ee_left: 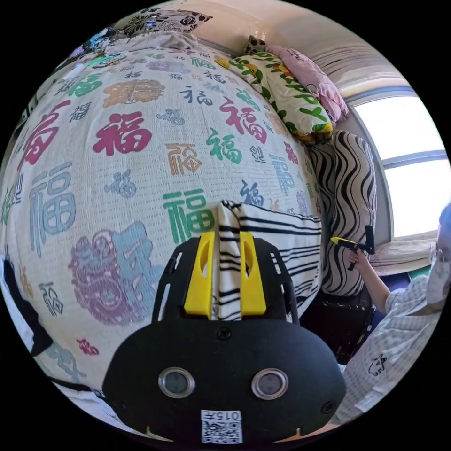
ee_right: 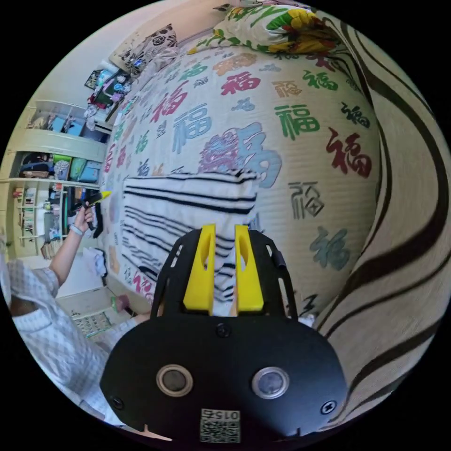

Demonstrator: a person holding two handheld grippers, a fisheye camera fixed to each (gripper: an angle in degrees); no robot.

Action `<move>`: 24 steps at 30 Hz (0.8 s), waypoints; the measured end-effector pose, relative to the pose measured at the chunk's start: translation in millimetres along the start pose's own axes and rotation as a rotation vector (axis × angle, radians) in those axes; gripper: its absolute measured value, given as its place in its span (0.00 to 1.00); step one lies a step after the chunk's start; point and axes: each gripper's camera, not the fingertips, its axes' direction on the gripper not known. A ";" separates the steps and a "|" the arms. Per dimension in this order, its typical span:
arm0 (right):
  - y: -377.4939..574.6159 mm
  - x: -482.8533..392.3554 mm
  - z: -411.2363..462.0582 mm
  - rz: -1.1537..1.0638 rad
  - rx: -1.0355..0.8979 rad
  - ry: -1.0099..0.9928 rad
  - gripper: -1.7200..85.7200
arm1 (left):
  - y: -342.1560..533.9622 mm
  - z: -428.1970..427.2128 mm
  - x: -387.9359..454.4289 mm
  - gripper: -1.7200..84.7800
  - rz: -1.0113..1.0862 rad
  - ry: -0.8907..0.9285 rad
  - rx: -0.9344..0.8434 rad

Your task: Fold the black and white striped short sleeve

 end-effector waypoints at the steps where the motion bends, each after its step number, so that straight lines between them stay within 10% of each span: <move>1: 15.8 -8.2 2.1 0.006 -0.021 -0.071 0.10 | 22.5 -4.6 8.1 0.12 -0.004 0.022 -0.011; 10: 98.0 -44.9 95.4 0.223 -0.265 -0.314 0.10 | 165.2 73.4 33.1 0.13 -0.184 0.259 -0.206; 24: 104.9 -88.4 111.1 0.366 -0.080 -0.471 0.04 | 212.5 81.7 35.8 0.01 -0.287 0.303 -0.073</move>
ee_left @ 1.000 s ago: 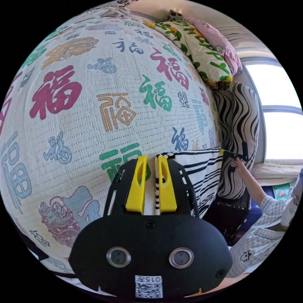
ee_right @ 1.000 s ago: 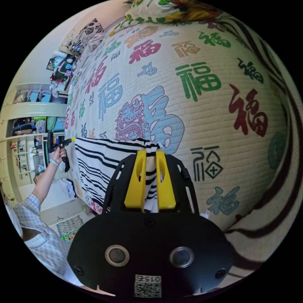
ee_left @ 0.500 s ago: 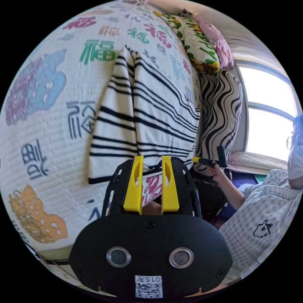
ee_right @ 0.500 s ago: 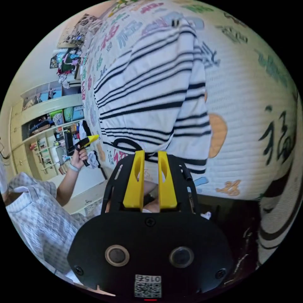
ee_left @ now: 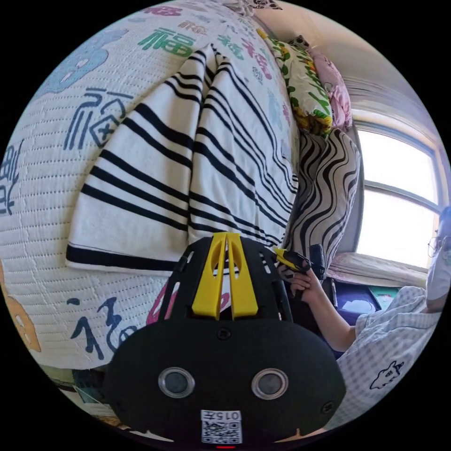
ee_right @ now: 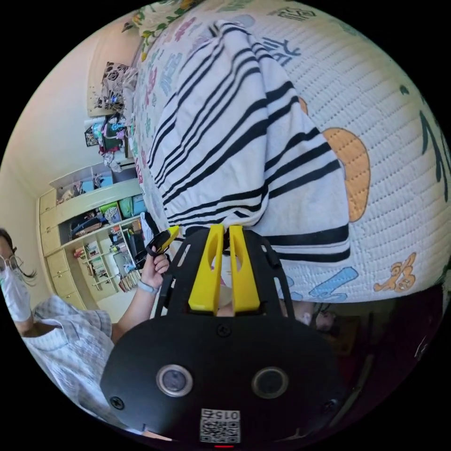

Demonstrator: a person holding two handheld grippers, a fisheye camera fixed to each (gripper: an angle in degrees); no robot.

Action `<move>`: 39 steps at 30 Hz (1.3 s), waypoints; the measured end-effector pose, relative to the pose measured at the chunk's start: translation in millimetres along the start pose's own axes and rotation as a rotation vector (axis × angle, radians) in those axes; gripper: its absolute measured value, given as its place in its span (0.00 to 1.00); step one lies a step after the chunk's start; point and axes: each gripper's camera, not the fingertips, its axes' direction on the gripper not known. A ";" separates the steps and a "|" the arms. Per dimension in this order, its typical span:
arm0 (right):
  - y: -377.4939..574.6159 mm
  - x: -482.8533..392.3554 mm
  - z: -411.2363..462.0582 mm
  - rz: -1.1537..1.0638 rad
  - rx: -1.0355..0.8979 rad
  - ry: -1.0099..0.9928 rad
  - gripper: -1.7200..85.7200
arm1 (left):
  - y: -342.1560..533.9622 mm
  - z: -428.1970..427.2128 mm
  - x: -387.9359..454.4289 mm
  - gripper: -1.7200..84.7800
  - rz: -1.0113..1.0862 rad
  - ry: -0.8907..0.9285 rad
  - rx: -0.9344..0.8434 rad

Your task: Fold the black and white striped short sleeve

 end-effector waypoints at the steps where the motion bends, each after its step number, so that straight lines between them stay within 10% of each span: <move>1: 4.8 -9.6 -3.4 -0.029 0.005 0.006 0.03 | 6.2 -10.2 6.4 0.01 0.025 -0.007 0.022; 31: 43.5 -159.8 62.2 -0.006 -0.092 0.256 0.05 | 125.2 -26.6 -47.8 0.07 -0.068 0.026 0.103; 39: -14.5 -343.8 69.5 -0.495 -0.108 0.425 0.09 | 147.7 -93.7 -52.8 0.12 -0.073 -0.222 0.294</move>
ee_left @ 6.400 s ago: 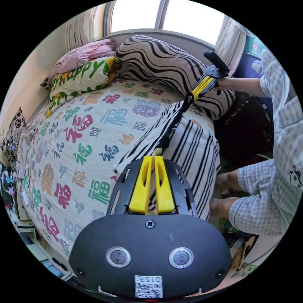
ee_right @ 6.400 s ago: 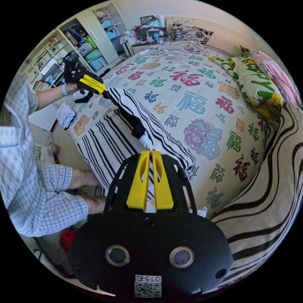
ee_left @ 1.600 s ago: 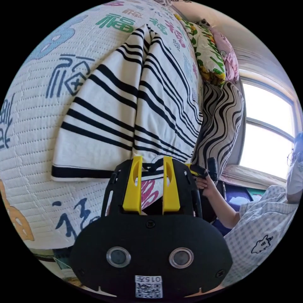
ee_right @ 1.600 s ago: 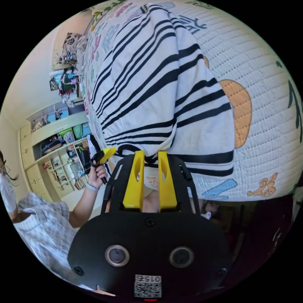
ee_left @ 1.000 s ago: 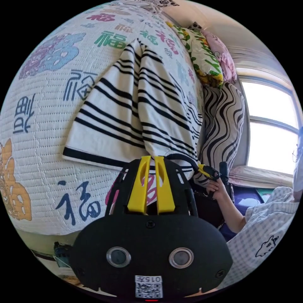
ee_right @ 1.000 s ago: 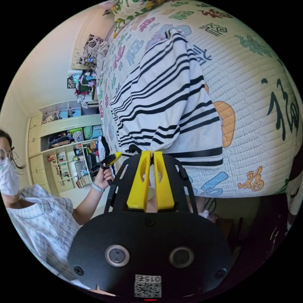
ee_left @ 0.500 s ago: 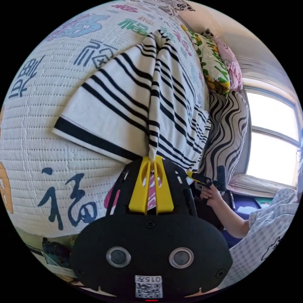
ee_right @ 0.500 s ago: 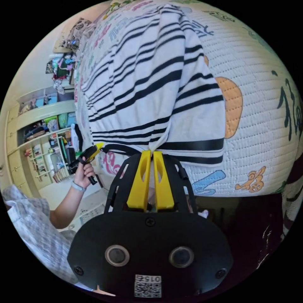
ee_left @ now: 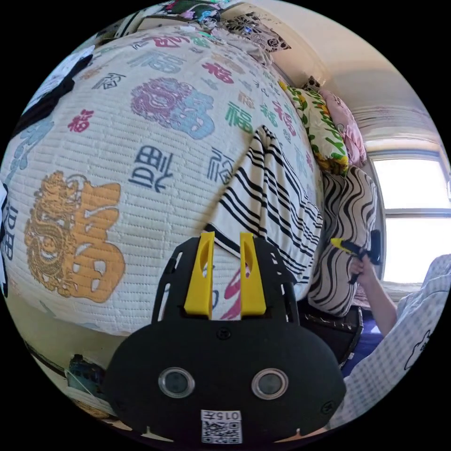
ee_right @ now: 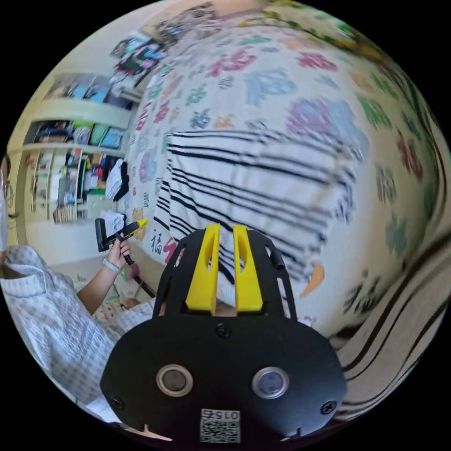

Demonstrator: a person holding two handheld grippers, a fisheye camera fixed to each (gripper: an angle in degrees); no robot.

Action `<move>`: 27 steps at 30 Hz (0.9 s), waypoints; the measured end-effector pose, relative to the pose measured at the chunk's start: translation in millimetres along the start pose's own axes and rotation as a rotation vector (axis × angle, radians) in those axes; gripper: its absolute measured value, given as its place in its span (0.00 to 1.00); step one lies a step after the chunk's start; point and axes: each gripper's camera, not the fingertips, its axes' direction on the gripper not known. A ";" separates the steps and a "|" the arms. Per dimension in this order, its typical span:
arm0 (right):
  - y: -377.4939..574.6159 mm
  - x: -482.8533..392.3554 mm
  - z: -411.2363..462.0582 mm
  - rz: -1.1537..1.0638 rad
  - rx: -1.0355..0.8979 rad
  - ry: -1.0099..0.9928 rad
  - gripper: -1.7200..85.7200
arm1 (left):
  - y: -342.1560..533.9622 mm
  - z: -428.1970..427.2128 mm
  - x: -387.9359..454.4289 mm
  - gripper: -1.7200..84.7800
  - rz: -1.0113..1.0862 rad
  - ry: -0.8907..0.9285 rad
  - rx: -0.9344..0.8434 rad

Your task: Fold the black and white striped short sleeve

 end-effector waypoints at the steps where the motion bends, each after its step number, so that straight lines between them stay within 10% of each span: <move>1: -32.7 -26.0 1.2 -0.104 -0.009 0.011 0.09 | -2.4 3.5 -2.9 0.13 0.001 0.006 0.004; 16: -290.9 -264.2 152.4 -0.667 -0.587 0.344 0.05 | 28.2 55.4 -21.9 0.01 -0.093 0.133 0.022; 27: -312.3 -345.8 139.7 -0.831 -0.598 0.418 0.02 | 68.2 18.7 -28.7 0.01 -0.150 0.182 0.162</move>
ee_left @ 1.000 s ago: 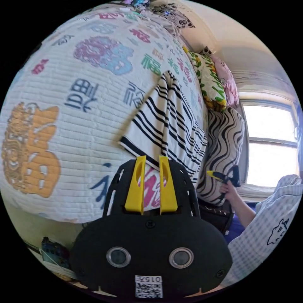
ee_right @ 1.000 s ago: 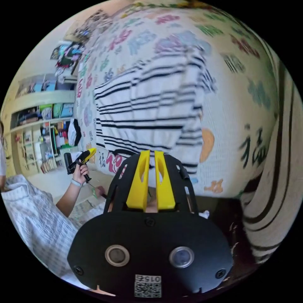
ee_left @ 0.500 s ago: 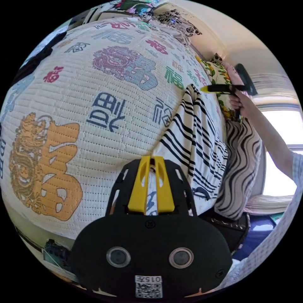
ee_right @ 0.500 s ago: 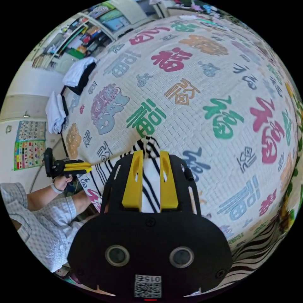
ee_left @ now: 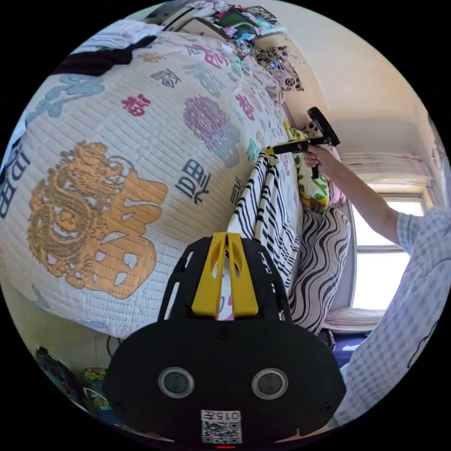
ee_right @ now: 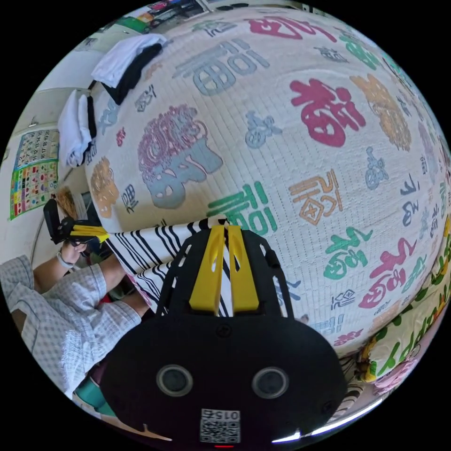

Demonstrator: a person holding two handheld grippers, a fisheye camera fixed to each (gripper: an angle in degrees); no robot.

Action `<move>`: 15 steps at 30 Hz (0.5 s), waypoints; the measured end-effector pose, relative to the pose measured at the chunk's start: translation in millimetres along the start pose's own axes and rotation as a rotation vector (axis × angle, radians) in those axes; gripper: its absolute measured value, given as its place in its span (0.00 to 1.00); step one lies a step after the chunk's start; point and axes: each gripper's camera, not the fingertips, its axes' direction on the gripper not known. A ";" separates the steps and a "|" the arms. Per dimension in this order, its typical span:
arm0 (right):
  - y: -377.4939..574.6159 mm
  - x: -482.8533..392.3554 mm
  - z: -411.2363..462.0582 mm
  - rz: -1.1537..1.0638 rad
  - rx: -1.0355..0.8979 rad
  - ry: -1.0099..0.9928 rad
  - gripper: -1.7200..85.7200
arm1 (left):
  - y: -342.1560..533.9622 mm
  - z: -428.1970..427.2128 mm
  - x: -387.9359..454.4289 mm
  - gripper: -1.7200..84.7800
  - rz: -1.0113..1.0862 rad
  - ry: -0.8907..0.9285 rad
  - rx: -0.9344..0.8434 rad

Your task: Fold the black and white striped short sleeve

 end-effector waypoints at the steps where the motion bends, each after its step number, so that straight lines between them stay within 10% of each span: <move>1: -0.8 -3.1 -9.8 -0.014 0.035 -0.011 0.02 | 1.1 -7.2 4.0 0.01 0.019 -0.015 0.020; 15: 210.9 26.1 -66.4 -0.244 0.408 -0.173 0.01 | 104.2 77.8 217.9 0.01 0.635 -0.069 -0.155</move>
